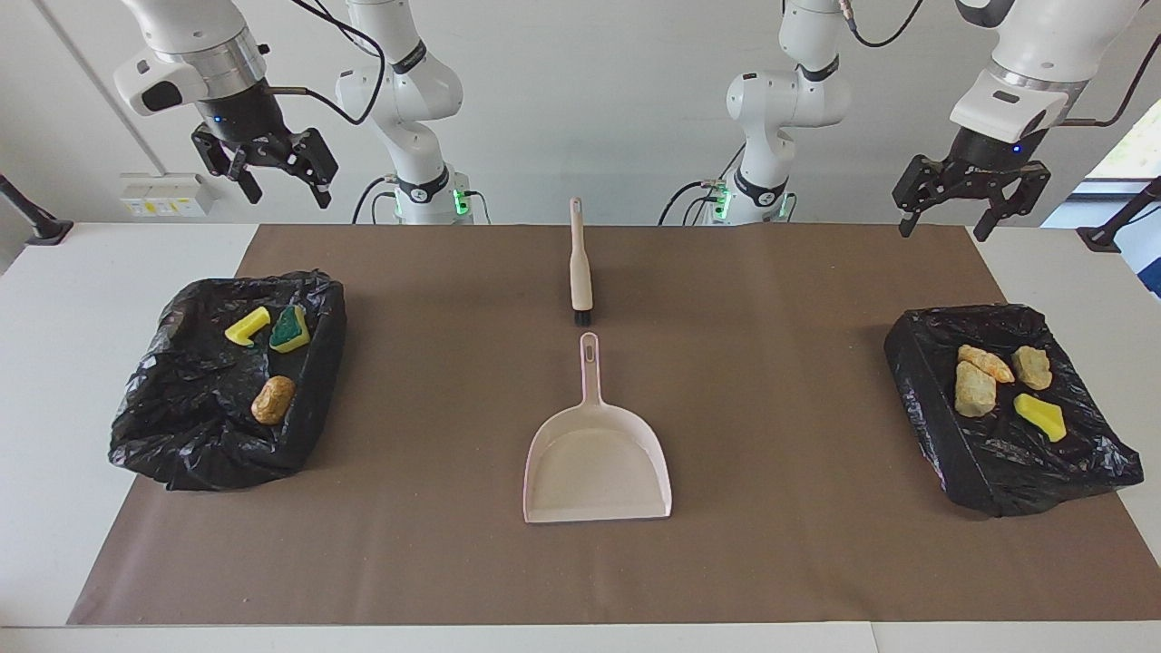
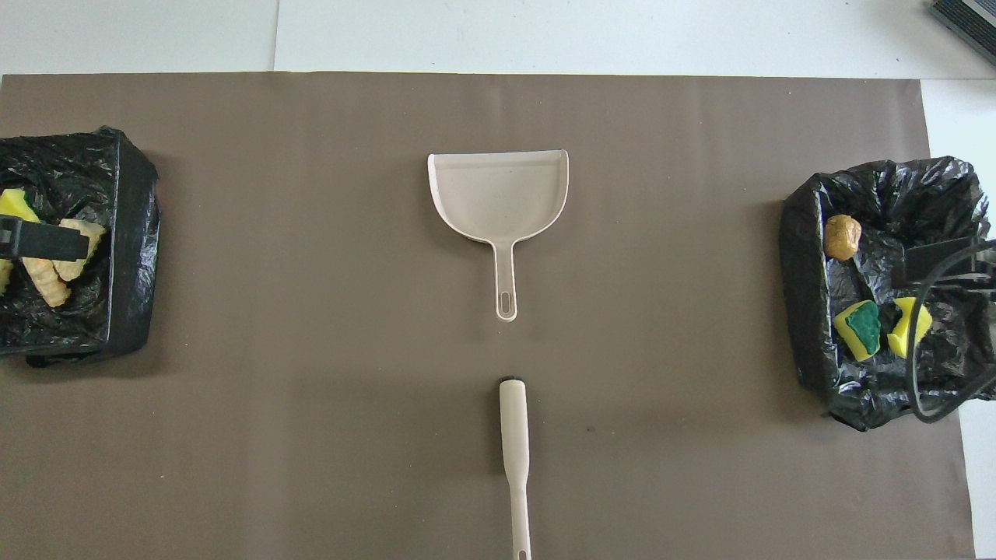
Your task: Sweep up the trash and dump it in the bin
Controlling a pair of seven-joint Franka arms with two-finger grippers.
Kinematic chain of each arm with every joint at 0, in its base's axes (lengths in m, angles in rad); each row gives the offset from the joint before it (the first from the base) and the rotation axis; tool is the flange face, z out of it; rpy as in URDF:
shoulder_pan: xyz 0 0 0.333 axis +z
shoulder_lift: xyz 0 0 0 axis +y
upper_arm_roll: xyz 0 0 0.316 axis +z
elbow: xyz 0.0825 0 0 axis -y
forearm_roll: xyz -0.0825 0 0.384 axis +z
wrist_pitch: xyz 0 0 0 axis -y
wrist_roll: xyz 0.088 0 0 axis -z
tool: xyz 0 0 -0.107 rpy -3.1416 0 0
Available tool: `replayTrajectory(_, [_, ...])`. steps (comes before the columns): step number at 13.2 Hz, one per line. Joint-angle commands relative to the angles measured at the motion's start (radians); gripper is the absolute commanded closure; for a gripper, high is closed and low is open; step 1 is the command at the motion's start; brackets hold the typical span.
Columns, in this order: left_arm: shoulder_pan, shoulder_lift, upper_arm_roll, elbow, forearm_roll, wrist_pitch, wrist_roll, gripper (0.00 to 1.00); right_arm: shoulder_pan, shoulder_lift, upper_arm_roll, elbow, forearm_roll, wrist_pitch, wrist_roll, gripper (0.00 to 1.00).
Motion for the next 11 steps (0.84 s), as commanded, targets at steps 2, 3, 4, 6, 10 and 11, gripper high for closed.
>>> replayTrajectory(2, [0.017,0.003,-0.006,0.02,-0.013,-0.073,0.003,0.0,-0.006,0.011,-0.001,0.012,-0.019,0.022,-0.028,0.0])
replayTrajectory(3, [0.017,0.0,-0.006,0.02,-0.013,-0.103,0.001,0.0,-0.008,0.008,-0.001,0.006,-0.02,0.028,-0.027,0.0])
replayTrajectory(4, [0.017,-0.002,-0.005,0.02,-0.013,-0.12,-0.005,0.0,-0.008,0.008,-0.001,0.006,-0.022,0.03,-0.027,0.0])
replayTrajectory(6, [0.017,-0.006,-0.005,0.017,-0.013,-0.122,-0.034,0.0,-0.011,0.008,-0.001,0.004,-0.032,0.038,-0.03,0.0])
replayTrajectory(10, [0.017,-0.005,-0.005,0.018,-0.013,-0.107,-0.042,0.0,-0.008,0.005,-0.001,-0.005,-0.068,0.029,-0.033,0.0])
replayTrajectory(11, [0.017,-0.005,-0.005,0.018,-0.013,-0.107,-0.042,0.0,-0.008,0.003,0.001,-0.008,-0.068,0.028,-0.033,0.0])
